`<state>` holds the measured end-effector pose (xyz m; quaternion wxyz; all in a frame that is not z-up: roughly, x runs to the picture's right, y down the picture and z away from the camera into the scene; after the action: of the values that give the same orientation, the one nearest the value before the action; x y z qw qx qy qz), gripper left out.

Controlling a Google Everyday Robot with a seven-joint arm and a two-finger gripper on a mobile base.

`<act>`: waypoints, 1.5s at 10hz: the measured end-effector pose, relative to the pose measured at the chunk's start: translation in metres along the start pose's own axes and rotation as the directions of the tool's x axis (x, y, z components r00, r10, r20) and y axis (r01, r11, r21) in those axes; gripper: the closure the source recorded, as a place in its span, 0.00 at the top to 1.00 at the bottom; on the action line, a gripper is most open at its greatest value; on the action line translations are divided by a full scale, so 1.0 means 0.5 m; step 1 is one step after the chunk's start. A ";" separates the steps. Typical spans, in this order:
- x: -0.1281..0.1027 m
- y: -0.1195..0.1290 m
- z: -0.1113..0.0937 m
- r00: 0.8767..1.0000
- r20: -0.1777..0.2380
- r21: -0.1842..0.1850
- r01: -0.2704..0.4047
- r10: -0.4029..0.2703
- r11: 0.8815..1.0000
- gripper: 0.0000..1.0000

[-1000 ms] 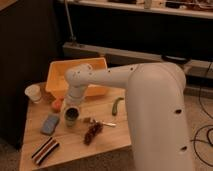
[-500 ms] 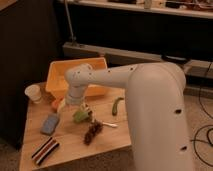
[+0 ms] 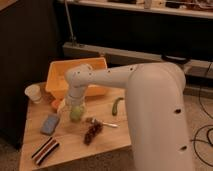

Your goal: Stack cups on top of each other

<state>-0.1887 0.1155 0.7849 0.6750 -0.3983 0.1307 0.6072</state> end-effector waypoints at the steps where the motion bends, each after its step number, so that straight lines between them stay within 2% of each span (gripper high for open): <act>1: 0.000 -0.001 0.000 1.000 0.000 0.000 0.000 0.000 1.000 0.80; 12: 0.000 0.000 0.000 1.000 0.000 -0.001 0.000 0.000 1.000 0.80; 13: -0.001 0.000 0.000 1.000 0.006 -0.006 0.012 -0.012 1.000 0.80; 14: -0.004 0.002 0.001 0.998 0.024 -0.018 0.054 -0.054 0.998 0.80; 15: -0.006 0.003 0.001 0.990 0.053 -0.028 0.131 -0.129 0.991 0.80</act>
<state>-0.1911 0.1137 0.7868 0.7100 -0.4007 0.0777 0.5738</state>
